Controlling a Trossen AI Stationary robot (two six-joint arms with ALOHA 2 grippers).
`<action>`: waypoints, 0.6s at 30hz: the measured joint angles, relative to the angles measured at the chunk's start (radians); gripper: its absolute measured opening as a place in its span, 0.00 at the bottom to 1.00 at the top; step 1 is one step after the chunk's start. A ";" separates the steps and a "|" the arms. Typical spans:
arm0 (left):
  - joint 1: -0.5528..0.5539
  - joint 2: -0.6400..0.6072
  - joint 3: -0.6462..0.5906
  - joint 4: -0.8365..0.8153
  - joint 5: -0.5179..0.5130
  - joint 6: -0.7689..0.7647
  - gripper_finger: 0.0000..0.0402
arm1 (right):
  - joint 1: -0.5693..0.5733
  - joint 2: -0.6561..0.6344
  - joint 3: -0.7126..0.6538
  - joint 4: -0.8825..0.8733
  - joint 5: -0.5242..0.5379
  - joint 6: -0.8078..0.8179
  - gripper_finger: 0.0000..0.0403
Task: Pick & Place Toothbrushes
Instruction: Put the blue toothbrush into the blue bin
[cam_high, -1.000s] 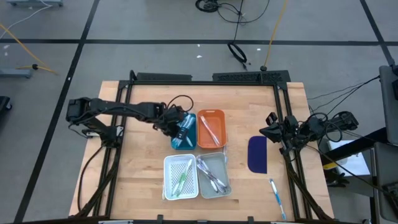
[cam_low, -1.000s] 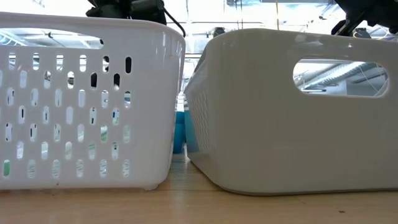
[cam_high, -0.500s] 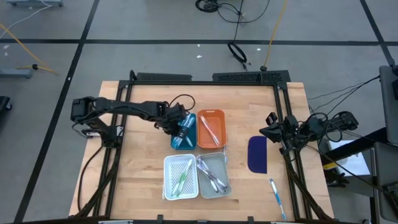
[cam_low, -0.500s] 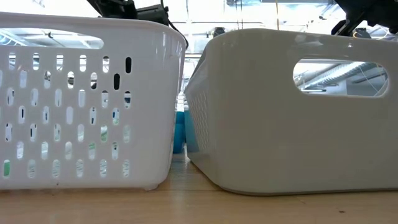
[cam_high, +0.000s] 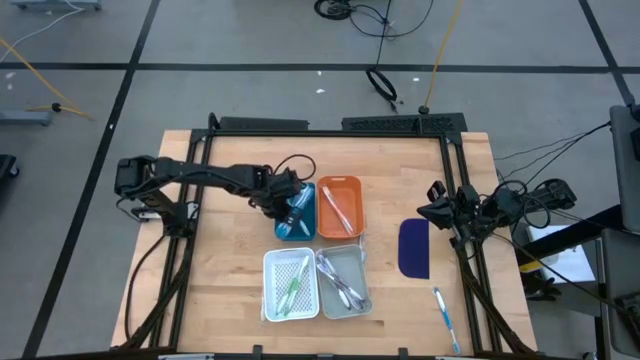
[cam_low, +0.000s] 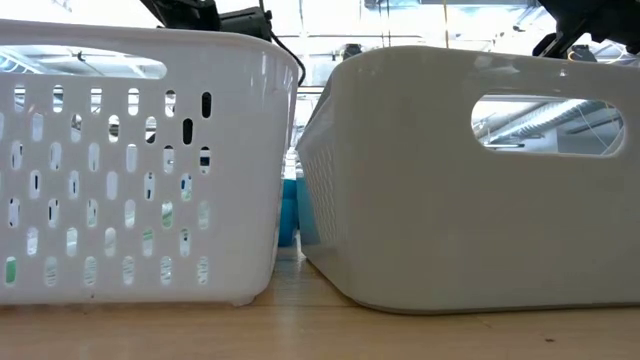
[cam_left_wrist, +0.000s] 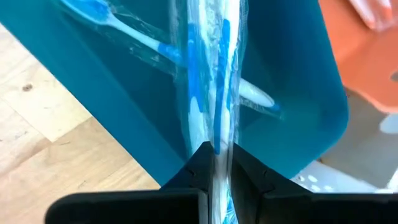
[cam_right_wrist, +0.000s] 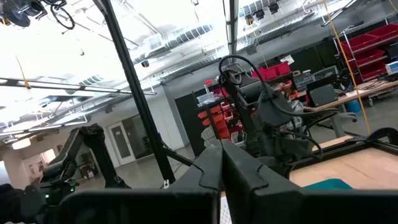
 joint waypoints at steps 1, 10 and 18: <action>-0.003 0.000 0.000 0.000 -0.001 0.009 0.08 | 0.000 0.000 0.000 0.000 0.000 0.000 0.00; -0.004 0.000 0.000 0.001 -0.044 0.034 0.08 | 0.000 0.000 0.000 0.000 0.000 0.000 0.00; 0.009 0.000 0.000 0.006 -0.021 0.060 0.08 | 0.000 0.000 0.000 0.000 0.000 0.000 0.00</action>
